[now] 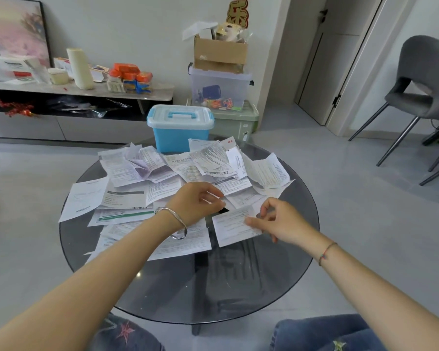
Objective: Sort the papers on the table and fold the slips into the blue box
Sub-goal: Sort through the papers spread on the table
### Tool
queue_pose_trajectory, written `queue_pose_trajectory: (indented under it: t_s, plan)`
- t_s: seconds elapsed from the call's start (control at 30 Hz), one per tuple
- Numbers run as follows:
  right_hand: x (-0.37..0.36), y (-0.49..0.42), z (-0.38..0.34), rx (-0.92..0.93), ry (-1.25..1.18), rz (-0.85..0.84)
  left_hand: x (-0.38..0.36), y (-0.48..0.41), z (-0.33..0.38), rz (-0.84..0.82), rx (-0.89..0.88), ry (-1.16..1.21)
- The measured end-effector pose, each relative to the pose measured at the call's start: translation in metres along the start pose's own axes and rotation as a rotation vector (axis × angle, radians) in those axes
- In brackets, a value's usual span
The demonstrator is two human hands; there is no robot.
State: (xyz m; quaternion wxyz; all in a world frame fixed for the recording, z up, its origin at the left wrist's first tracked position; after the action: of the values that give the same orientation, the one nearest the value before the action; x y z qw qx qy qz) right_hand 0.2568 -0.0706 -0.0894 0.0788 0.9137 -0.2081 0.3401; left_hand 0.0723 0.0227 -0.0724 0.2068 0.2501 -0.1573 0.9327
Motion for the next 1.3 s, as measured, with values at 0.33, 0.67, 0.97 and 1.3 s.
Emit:
queue_pose_trajectory:
  t_s: [0.33,0.67,0.97,1.3]
  plan:
    - [0.036,-0.01,-0.007,0.05,-0.036,0.128,-0.014,-0.008,0.004,-0.038,-0.089,-0.006]
    - [0.003,-0.062,-0.02,0.345,0.205,0.132,-0.018,-0.036,0.012,0.109,-0.009,0.112]
    - [-0.019,-0.071,-0.025,0.279,0.367,0.033,-0.015,-0.04,0.006,0.174,0.02,0.156]
    - [-0.014,-0.067,-0.019,0.275,0.369,0.008,-0.01,-0.038,0.003,0.196,0.021,0.16]
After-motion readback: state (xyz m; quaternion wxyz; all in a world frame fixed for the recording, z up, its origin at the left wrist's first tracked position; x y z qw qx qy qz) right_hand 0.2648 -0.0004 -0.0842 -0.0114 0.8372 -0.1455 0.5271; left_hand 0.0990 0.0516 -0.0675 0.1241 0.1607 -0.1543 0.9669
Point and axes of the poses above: each hand's wrist, its own y-axis away from the middle knuckle, its own x-axis out of the back of the hand, z = x × y, the point moved 4 cm from there along -y, towards the middle knuckle, and after that the axes turned 11 degrees about z, right-handed, at the moved point
